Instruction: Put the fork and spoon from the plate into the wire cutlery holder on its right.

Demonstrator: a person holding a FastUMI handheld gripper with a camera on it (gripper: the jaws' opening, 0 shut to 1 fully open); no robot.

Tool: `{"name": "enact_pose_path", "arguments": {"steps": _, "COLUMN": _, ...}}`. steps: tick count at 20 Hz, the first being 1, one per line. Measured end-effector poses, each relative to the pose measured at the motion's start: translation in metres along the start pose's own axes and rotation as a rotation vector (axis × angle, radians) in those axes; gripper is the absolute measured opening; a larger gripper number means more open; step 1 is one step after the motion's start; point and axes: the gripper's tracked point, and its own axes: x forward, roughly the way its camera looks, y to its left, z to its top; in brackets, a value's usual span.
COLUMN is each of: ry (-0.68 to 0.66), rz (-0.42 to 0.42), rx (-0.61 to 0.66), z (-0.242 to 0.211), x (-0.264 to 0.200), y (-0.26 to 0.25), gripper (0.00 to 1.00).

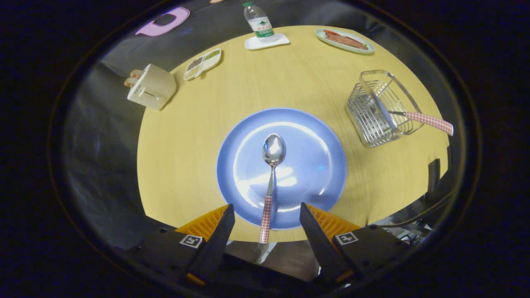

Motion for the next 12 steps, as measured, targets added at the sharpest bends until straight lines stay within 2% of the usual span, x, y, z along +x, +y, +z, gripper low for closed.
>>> {"name": "enact_pose_path", "arguments": {"steps": 3, "ry": 0.022, "rz": -0.018, "rx": 0.018, "z": -0.006, "x": 0.013, "y": 0.004, "gripper": 0.97}}
{"name": "enact_pose_path", "arguments": {"steps": 12, "ry": 0.088, "rz": -0.074, "rx": -0.034, "z": -0.026, "x": 0.034, "y": 0.006, "gripper": 0.68}}
